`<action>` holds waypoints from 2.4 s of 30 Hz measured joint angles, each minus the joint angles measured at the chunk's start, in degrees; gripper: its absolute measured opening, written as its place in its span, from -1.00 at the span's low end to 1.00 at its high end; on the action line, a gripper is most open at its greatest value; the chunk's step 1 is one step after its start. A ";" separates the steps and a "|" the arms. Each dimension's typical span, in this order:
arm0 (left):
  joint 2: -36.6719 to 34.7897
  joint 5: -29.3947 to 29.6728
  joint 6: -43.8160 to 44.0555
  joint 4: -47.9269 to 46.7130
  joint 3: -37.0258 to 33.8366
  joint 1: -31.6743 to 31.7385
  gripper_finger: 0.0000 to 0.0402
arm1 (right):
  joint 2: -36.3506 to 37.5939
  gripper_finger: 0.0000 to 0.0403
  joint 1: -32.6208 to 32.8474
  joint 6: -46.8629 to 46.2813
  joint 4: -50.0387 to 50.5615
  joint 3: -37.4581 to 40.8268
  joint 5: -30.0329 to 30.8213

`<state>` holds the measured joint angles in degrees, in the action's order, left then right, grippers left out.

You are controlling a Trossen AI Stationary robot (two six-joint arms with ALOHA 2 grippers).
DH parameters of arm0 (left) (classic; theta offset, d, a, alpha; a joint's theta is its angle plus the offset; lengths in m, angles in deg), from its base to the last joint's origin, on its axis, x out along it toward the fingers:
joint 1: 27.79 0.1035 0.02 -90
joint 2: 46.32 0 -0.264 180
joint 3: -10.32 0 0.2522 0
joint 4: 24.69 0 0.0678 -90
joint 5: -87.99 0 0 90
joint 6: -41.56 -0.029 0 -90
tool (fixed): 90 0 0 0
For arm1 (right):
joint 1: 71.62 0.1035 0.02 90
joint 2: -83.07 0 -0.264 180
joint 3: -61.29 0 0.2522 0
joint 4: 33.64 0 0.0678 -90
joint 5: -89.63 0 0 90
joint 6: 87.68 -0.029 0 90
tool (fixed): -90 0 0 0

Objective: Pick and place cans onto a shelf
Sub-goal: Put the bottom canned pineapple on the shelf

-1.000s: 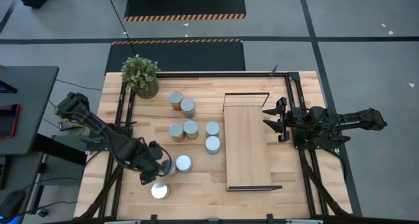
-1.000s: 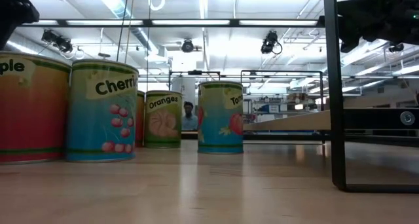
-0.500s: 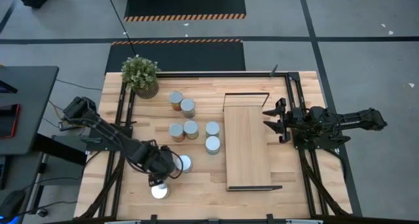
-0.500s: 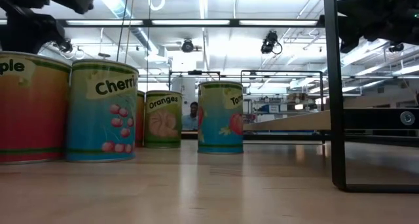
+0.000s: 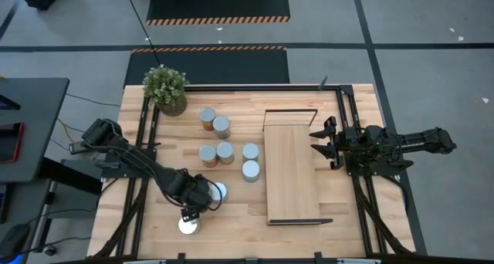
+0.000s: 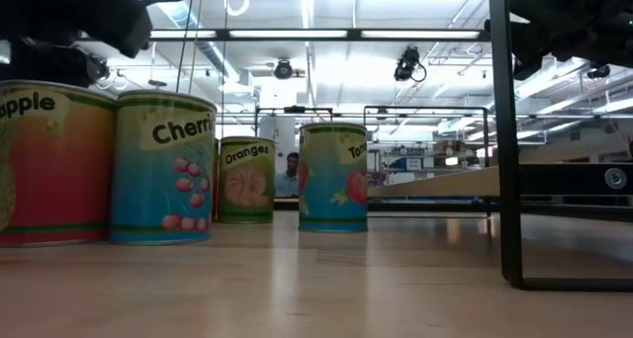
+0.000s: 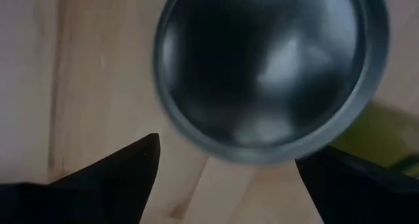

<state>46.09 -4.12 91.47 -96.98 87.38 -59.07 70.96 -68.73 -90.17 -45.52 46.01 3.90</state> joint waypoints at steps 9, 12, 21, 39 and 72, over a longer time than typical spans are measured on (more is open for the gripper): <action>0.23 -0.14 -2.89 5.78 0.01 0.33 0.77 | -0.02 -0.04 0.00 -0.01 0.02 0.00 0.00; 0.23 0.35 -4.12 7.77 0.01 0.33 0.77 | -0.02 -0.04 0.00 0.01 0.02 0.00 0.02; 0.23 4.87 -4.82 10.19 0.01 0.33 0.77 | -0.01 -0.04 0.00 0.01 0.02 0.00 0.02; -0.19 3.36 -4.74 4.18 2.11 2.04 0.56 | 0.00 -0.04 0.00 -0.30 0.03 0.00 0.04; 15.98 9.64 -48.06 5.01 41.63 31.66 0.60 | -7.56 -0.04 0.00 0.74 28.25 -15.30 9.58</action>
<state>62.08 5.51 43.41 -91.97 129.01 -27.41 63.40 -68.73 -89.43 -17.27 30.70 13.48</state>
